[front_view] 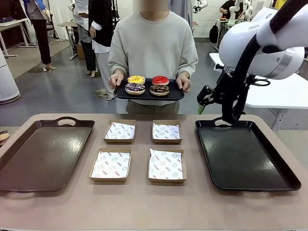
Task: Individually package the donuts and arrange them on the tray.
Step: Pick up one Paper togo box.
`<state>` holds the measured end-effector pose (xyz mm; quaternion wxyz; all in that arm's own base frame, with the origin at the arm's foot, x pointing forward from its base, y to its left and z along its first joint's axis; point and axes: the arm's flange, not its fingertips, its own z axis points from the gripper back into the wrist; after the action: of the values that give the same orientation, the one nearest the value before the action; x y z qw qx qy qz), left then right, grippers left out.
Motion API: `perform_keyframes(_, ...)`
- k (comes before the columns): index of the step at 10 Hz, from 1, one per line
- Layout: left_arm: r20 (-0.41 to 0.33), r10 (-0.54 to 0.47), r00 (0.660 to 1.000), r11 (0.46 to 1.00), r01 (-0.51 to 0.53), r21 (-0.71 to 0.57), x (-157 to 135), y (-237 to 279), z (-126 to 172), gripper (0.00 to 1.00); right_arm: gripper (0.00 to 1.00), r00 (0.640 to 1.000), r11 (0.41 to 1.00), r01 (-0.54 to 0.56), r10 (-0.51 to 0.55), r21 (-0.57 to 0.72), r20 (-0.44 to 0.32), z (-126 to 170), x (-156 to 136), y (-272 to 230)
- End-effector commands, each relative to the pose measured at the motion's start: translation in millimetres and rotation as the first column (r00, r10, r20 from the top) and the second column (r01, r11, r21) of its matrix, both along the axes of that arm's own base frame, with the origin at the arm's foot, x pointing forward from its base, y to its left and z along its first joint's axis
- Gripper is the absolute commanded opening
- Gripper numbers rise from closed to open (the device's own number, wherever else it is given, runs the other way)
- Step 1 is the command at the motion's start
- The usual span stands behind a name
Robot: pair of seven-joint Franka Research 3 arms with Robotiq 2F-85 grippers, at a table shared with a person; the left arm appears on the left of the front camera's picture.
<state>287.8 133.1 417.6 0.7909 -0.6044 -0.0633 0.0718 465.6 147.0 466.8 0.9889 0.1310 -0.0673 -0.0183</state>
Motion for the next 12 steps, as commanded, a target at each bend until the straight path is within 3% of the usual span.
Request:
perform_keyframes(1, 0.0, 0.0, 1.0, 1.0, 0.0, 0.0, 0, 0, 1, 1.0, 1.0, 1.0, 1.0, 0.014, -0.014, -0.015, -0.004, -2, -12, -4)
perform_keyframes(2, 0.0, 0.0, 1.0, 1.0, 0.0, 0.0, 0, 0, 1, 1.0, 1.0, 1.0, 0.999, -0.004, 0.004, 0.036, -0.022, 6, -23, -13)
perform_keyframes(3, 0.0, 0.0, 1.0, 1.0, 0.0, 0.0, 0, 0, 1, 1.0, 1.0, 1.0, 1.0, -0.006, 0.005, -0.009, -0.006, -4, -3, 0)
perform_keyframes(9, 0.0, 0.0, 1.0, 1.0, 0.0, 0.0, 0, 0, 1, 1.0, 1.0, 1.0, 1.0, -0.01, 0.01, -0.001, -0.017, -3, -7, -2)
perform_keyframes(12, 0.0, 0.0, 1.0, 1.0, 0.0, 0.0, 0, 0, 1, 1.0, 1.0, 0.995, 0.998, 0.009, -0.014, -0.055, -0.1, -17, 50, 27)
